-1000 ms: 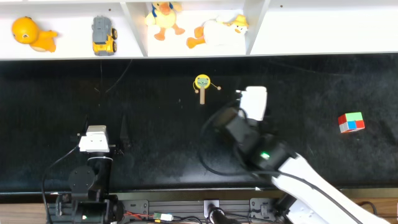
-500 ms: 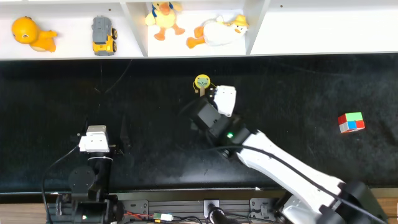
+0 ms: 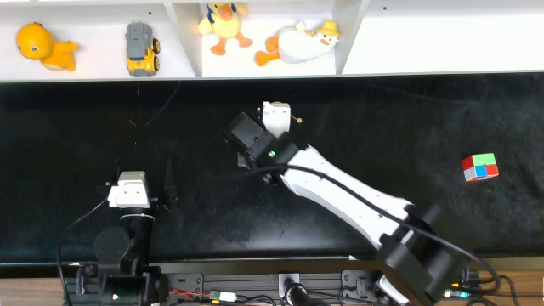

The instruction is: Store Toys

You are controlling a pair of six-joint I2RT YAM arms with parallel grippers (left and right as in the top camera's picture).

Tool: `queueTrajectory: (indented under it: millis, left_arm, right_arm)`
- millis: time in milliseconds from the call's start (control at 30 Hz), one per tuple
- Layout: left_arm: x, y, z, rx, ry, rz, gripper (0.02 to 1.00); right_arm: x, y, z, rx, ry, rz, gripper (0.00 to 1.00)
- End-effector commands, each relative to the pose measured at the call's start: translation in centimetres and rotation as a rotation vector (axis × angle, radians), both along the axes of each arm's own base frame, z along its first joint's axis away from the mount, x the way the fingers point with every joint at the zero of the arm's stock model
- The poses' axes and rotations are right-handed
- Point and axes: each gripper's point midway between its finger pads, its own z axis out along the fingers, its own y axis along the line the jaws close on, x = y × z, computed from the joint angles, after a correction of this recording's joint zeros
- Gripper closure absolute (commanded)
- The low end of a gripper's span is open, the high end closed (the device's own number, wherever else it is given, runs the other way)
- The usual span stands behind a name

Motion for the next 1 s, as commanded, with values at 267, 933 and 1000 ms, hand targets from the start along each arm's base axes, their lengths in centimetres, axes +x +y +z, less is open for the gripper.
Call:
queueTrajectory:
  millis: [267,933,1000]
  left_arm:
    - [0.0,-0.4,0.1,-0.004,-0.007,-0.019,0.020]
    - [0.0,-0.4,0.1,-0.004,-0.007,-0.019,0.020]
    - [0.0,-0.4,0.1,-0.004,-0.007,-0.019,0.020]
  right_arm:
    - [2.8,-0.9,-0.4,-0.097,-0.036,-0.048,0.003]
    - [5.0,-0.4,-2.1,-0.011,0.027,0.040,0.005]
    - [4.8,-0.6,-2.4,-0.019,0.041,0.040,0.005]
